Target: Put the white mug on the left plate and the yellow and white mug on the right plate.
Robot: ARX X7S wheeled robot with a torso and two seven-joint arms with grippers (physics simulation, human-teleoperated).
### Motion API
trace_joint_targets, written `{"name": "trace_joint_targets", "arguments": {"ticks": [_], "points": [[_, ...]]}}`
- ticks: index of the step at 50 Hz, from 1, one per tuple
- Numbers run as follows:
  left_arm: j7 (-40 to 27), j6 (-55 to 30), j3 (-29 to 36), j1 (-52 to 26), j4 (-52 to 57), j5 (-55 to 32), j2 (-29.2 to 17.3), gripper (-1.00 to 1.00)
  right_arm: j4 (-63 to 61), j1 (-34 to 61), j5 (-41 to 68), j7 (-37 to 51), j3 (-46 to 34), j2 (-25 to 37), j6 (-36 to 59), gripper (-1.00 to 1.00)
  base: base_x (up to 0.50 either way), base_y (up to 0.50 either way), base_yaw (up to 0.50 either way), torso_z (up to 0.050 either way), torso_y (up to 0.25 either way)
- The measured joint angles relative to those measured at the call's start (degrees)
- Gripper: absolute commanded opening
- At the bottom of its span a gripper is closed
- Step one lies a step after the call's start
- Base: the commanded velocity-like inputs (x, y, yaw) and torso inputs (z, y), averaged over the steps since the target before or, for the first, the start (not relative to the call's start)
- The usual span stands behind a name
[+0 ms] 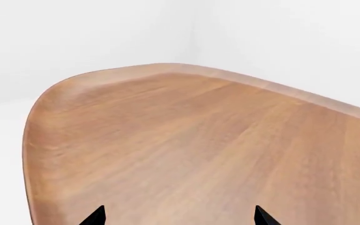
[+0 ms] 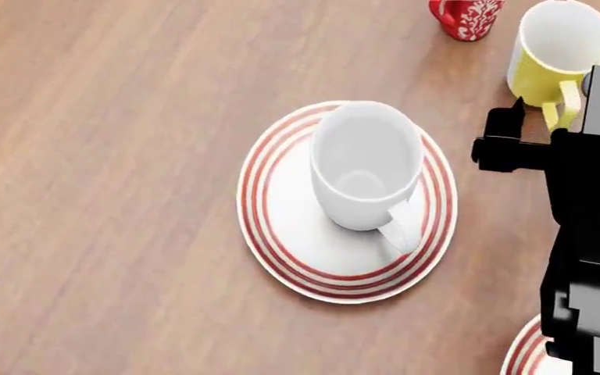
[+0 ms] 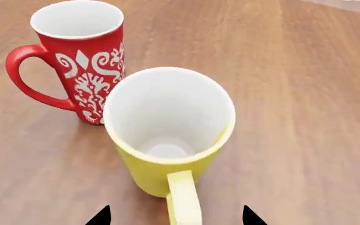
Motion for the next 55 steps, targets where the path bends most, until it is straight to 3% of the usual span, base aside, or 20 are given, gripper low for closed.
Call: {"name": "trace_joint_targets", "arguments": {"ticks": [29,52,53,55], "points": [[-0.4,0.4,0.0,0.1,0.0,-0.2,-0.2,1.0,-7.2,-2.4,1.4,1.0,1.4,0.7,0.8,1.0,0.0,0.0,0.0,0.009,-0.082],[-0.7,0.3,0.1,-0.1,-0.2,-1.1,-0.5,1.0,-1.2,-0.2,1.1,0.5,0.9,0.2,-3.1,1.0,0.0,0.0,0.0,0.0,0.0],[-0.7,0.3,0.1,-0.1,-0.3,-1.1,-0.5,1.0,-1.2,-0.2,1.1,0.5,0.9,0.2,-3.2,-1.0,0.0,0.0,0.0,0.0,0.0],[-0.7,0.3,0.1,-0.1,-0.3,-1.2,-0.5,1.0,-1.3,-0.2,1.1,0.5,0.9,0.2,-3.4,-1.0,0.0,0.0,0.0,0.0,0.0]]}}
